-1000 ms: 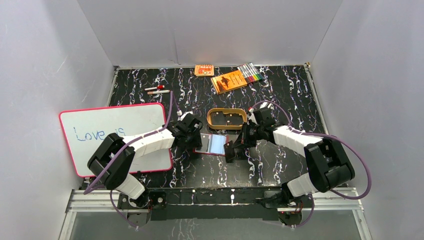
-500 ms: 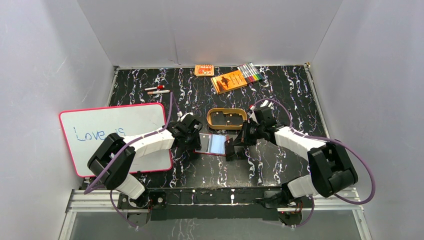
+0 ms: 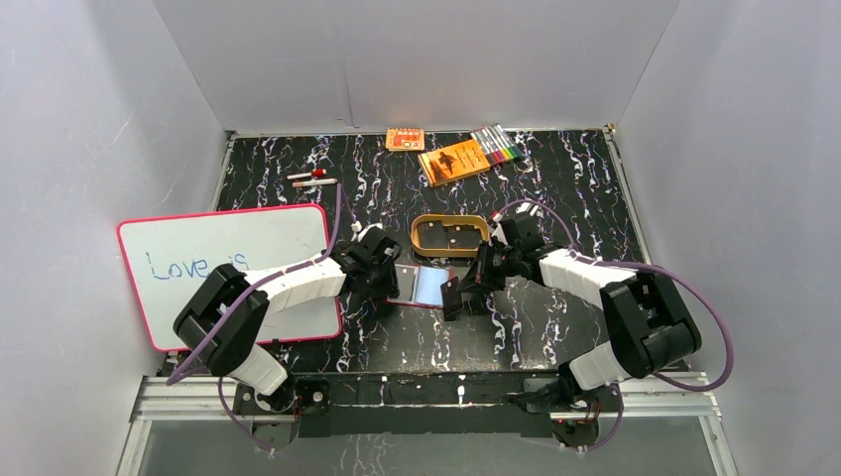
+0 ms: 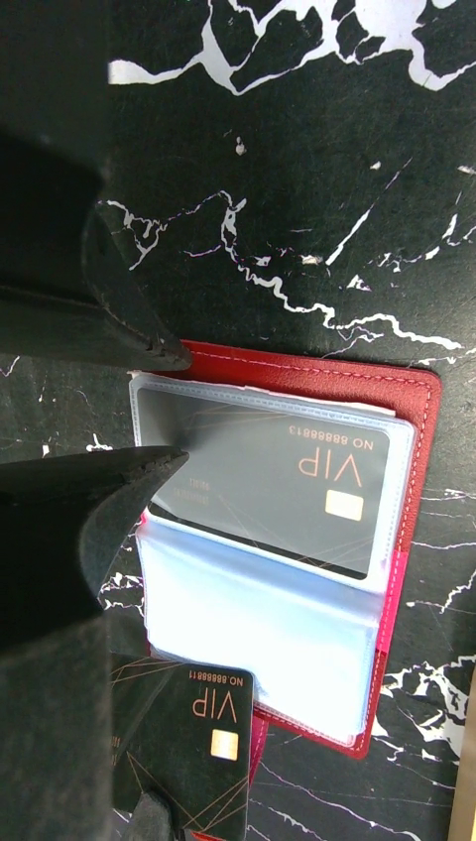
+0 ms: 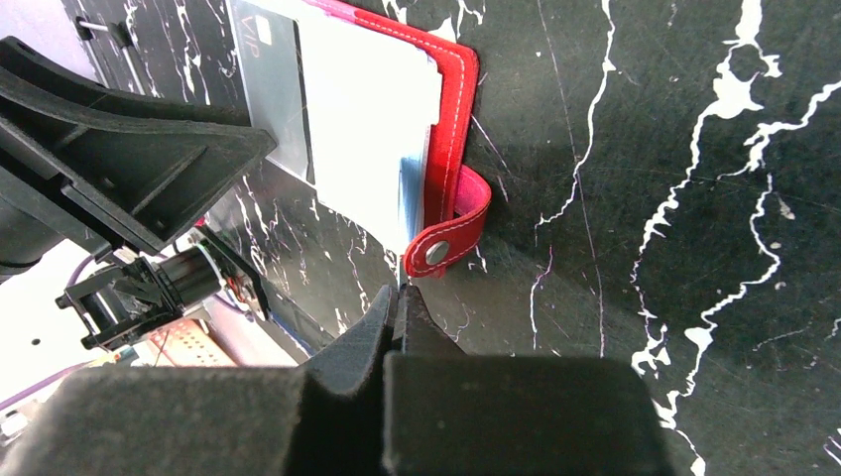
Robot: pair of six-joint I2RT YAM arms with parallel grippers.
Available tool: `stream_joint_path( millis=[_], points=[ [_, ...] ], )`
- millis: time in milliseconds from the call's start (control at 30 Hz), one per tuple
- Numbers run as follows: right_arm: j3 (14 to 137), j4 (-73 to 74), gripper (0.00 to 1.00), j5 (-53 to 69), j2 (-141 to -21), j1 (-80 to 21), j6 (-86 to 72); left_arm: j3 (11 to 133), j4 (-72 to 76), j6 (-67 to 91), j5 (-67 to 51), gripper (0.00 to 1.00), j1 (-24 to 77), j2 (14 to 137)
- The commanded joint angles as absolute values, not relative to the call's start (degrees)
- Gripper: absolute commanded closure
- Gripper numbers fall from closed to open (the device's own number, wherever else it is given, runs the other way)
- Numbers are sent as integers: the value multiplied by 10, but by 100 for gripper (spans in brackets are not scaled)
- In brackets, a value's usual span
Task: Put the credit cards into the card holder
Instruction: Turn over the card slot in the card holder.
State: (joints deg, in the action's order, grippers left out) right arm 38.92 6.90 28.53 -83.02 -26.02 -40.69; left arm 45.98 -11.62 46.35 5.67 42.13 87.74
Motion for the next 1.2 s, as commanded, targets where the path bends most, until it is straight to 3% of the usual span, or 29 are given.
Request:
stream_joint_path(
  millis=[0, 1167],
  points=[
    [397, 40, 100, 306, -839, -264, -413, 452, -116, 468, 49, 68, 425, 881],
    [460, -93, 100, 327, -942, -333, -493, 461, -124, 463, 51, 69, 429, 867]
  ],
)
